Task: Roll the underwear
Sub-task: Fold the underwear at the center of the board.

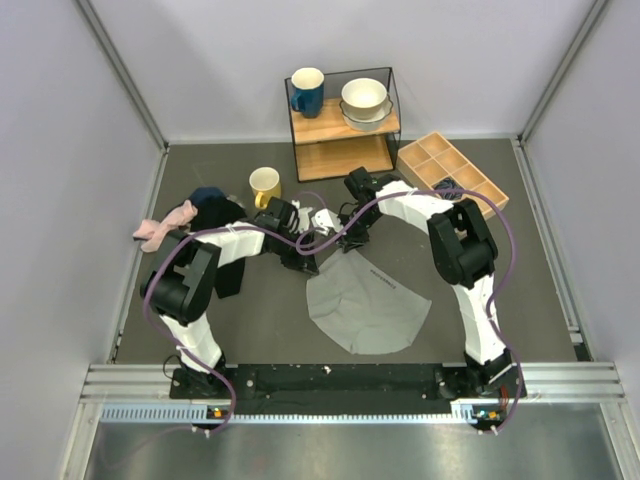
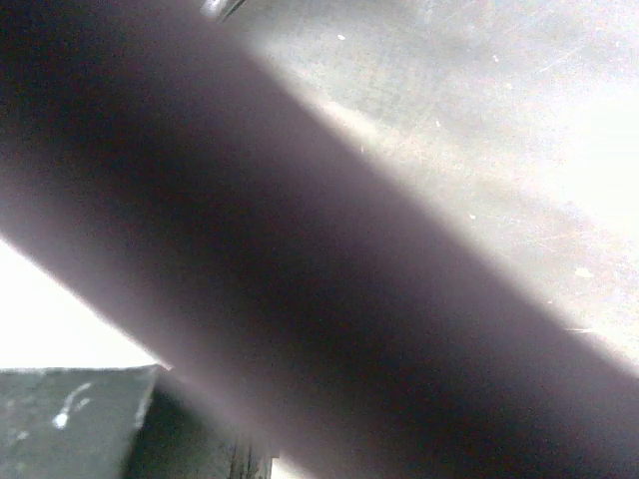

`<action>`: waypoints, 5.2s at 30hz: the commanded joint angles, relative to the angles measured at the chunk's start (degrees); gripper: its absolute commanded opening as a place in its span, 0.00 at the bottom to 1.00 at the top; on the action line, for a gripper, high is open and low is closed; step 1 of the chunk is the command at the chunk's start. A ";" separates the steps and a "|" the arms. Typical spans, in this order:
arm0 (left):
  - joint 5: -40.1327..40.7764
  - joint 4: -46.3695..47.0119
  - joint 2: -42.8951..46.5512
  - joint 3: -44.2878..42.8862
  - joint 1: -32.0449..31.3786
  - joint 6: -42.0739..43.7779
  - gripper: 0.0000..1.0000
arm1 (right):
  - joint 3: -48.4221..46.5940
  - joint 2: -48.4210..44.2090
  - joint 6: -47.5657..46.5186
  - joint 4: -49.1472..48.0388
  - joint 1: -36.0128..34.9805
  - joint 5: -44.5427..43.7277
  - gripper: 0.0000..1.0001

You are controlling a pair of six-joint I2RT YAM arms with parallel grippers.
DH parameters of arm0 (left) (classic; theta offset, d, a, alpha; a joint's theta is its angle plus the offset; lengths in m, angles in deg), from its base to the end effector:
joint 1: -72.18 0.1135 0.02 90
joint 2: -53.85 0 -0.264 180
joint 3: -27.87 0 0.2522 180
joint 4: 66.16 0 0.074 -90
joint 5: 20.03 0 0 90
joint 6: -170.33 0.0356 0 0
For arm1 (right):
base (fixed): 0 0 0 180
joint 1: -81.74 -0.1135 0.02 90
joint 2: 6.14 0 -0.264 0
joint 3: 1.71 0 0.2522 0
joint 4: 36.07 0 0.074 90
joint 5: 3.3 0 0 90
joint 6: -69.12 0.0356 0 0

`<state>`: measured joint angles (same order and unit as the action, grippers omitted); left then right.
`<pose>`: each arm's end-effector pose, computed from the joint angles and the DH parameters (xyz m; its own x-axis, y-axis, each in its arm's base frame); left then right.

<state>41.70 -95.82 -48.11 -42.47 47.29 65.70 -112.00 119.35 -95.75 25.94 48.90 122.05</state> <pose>0.3014 -0.1584 0.1472 -0.9155 0.1795 -0.3600 0.3575 0.7736 -0.5233 0.3581 0.2556 0.1618 0.3170 -0.7325 -0.6024 -0.9345 -0.3498 -0.0664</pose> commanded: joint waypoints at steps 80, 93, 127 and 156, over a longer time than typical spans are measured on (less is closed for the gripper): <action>-13.83 3.25 17.13 3.05 -2.71 -5.58 0.00 | 14.79 -23.45 4.56 0.18 5.33 7.89 0.00; -6.70 -1.15 9.50 -5.12 -2.36 5.92 0.56 | 15.94 -22.66 4.73 0.00 5.24 8.50 0.00; -15.16 -6.43 -2.38 -8.82 -0.96 18.59 0.51 | 15.50 -20.55 5.17 0.18 5.24 8.33 0.00; -17.17 -5.81 -4.66 -9.87 -0.96 22.89 0.49 | 15.41 -20.20 5.61 0.09 5.33 8.68 0.00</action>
<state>25.70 -101.19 -52.43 -50.62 46.33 87.58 -96.44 99.02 -90.07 25.76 53.82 128.35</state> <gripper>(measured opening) 0.494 0.007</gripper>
